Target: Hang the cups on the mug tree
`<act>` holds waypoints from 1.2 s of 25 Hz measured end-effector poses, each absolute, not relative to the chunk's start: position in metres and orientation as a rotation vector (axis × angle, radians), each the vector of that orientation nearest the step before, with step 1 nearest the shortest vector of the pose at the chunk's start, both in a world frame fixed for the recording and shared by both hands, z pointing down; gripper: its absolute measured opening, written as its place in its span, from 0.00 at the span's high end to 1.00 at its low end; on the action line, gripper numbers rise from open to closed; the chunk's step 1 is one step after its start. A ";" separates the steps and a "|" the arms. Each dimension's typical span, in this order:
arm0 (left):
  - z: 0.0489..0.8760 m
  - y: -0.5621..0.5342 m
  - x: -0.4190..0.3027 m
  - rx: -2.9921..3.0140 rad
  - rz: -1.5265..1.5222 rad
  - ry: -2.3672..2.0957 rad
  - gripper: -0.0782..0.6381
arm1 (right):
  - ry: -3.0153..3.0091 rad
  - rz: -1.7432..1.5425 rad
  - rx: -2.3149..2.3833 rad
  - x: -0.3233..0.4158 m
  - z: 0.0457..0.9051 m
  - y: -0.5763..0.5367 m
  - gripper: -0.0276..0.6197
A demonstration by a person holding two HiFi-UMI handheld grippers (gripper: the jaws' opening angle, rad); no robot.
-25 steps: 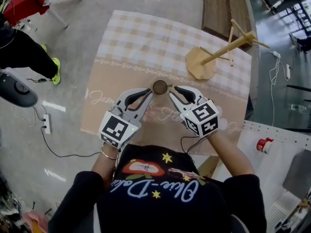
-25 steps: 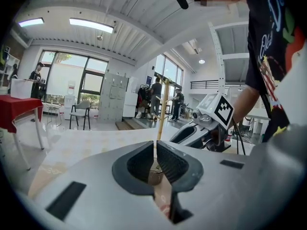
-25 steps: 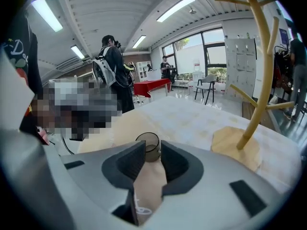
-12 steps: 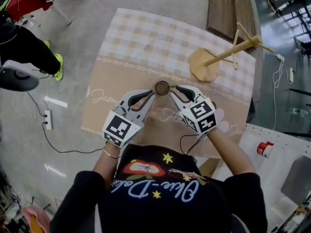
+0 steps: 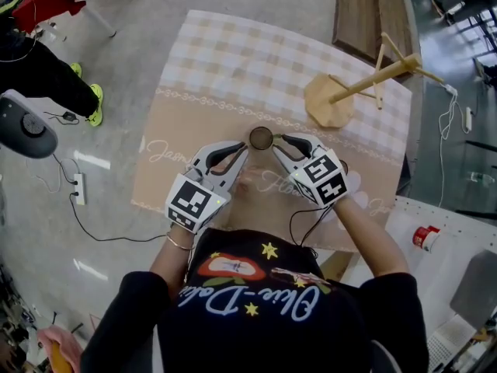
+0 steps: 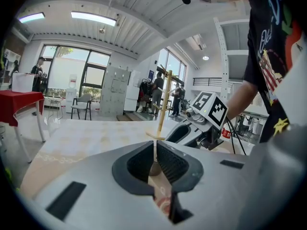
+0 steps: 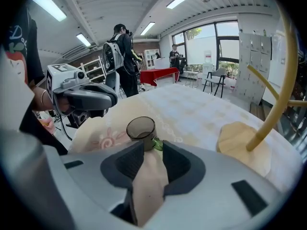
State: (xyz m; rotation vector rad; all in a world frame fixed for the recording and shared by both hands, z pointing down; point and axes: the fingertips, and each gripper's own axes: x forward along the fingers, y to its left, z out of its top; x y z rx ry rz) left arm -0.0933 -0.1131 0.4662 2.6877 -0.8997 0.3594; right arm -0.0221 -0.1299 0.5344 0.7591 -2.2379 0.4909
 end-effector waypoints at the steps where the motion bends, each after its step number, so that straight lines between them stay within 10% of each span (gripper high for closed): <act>1: 0.467 -0.113 -0.094 2.686 0.361 -0.899 0.88 | -2.234 0.481 0.763 -0.021 0.535 -0.131 0.76; 30: 0.485 -0.110 -0.093 2.643 0.412 -0.877 0.88 | -2.216 0.432 0.668 -0.024 0.546 -0.129 0.80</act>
